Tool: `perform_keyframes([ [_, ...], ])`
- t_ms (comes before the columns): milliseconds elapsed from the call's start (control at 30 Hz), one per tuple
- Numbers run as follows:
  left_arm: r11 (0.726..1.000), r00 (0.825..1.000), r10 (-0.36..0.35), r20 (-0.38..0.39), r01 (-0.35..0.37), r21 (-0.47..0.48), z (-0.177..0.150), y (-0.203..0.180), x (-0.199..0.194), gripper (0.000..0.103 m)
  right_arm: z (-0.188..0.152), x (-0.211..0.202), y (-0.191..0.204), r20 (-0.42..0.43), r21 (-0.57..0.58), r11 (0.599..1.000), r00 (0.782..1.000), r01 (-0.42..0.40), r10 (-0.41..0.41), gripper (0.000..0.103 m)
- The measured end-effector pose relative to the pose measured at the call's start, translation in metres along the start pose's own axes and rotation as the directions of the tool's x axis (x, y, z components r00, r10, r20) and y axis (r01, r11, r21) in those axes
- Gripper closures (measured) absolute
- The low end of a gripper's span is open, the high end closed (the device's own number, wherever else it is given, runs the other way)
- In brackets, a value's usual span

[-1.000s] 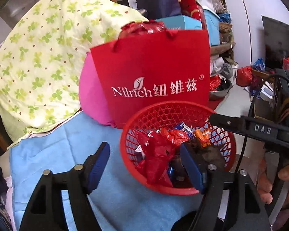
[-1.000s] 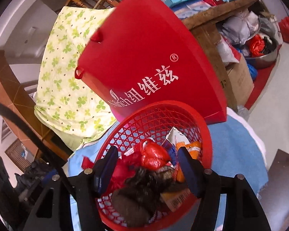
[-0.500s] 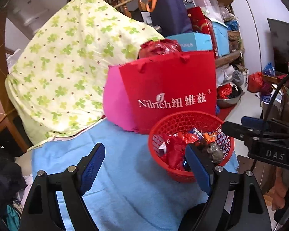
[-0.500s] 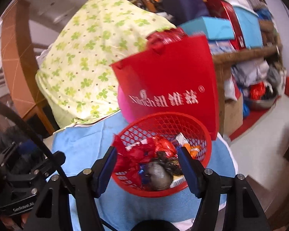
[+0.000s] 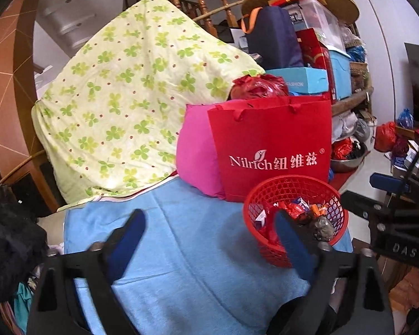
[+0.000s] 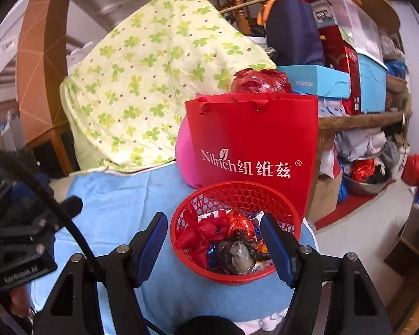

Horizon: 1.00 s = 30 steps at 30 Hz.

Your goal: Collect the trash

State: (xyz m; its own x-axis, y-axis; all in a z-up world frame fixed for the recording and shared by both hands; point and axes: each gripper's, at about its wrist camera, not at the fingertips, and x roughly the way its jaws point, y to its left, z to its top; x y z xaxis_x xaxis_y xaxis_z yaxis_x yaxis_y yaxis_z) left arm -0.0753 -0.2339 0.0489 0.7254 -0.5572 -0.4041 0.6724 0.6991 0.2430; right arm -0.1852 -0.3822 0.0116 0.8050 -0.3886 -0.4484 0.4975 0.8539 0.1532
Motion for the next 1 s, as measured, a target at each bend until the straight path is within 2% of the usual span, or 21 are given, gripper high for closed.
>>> perform_keyframes([
  [467,1.0,0.999,0.01,0.035,-0.009,-0.029,0.005,0.011,-0.048,0.003,0.009,-0.063,0.029,0.056,-0.109,0.994,0.998,0.005,0.001,0.03],
  [733,0.999,1.0,0.025,0.003,-0.025,-0.039,0.005,0.011,-0.064,0.001,0.006,-0.088,0.029,0.051,-0.128,0.991,0.998,0.032,-0.025,0.03],
  [1000,0.996,0.998,0.023,-0.05,-0.027,-0.08,0.008,0.015,-0.06,0.001,0.012,-0.098,0.024,0.063,-0.099,0.994,0.998,0.036,-0.03,0.027],
])
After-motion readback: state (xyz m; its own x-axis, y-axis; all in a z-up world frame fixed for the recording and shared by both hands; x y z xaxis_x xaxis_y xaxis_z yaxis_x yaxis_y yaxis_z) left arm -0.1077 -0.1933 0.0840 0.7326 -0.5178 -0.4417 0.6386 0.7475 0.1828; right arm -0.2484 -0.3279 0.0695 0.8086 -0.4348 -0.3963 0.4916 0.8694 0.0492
